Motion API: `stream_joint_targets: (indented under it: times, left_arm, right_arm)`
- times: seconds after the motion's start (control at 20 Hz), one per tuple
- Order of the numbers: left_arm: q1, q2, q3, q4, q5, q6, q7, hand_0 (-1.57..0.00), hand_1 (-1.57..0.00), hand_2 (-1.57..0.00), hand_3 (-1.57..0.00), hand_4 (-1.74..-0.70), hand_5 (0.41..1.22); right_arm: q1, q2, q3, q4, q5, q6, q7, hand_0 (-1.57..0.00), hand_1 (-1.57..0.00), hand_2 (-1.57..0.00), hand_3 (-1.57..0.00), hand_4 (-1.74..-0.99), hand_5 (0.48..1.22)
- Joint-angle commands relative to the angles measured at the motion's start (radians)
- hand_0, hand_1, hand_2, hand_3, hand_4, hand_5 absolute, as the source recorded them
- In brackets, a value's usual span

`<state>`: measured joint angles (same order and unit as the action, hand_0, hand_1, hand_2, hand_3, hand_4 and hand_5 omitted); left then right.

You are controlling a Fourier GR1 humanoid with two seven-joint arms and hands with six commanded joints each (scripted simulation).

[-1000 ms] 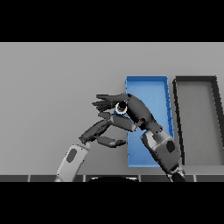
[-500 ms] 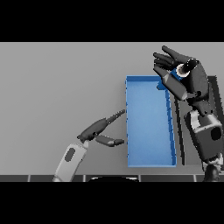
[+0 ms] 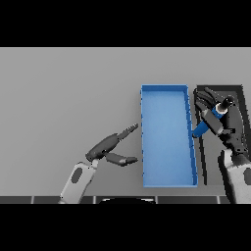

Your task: Pick up the blue pipe and place it into the blue bin.

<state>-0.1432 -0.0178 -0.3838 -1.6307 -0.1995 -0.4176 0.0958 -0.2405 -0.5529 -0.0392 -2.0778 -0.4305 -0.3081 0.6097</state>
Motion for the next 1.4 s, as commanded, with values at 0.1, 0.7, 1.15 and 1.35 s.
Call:
stream_joint_targets:
  times: [0.1, 0.7, 1.15, 1.35]
  left_arm:
    - [-0.001, -0.010, -0.007, 0.007, -0.001, 0.003, 0.013, 0.00, 0.00, 0.00, 0.00, -0.88, 0.425]
    - [0.009, -0.004, -0.021, -0.003, -0.013, 0.009, 0.016, 0.00, 0.00, 0.00, 0.00, -0.88, 0.421]
    - [0.015, -0.004, -0.017, -0.015, 0.001, 0.006, 0.029, 0.00, 0.00, 0.00, 0.00, -0.89, 0.428]
    - [0.024, 0.002, -0.020, -0.027, 0.003, 0.001, 0.020, 0.00, 0.00, 0.00, 0.00, -0.89, 0.427]
  right_arm:
    - [0.157, 0.036, 0.023, -0.020, 0.022, -0.060, 0.000, -1.57, -1.57, -1.57, -1.57, -1.741, 1.221]
    - [0.301, -0.238, 0.432, 0.064, -0.058, -0.533, -0.008, -1.46, -1.34, -1.34, -0.79, -1.678, 1.221]
    - [0.072, -0.510, 0.755, 0.145, -0.246, -0.505, 0.000, -0.20, -0.18, -0.18, -0.10, -1.110, 0.979]
    - [0.007, -0.557, 0.867, 0.171, -0.343, -0.523, 0.000, -0.08, -0.07, -0.07, -0.04, -1.063, 0.846]
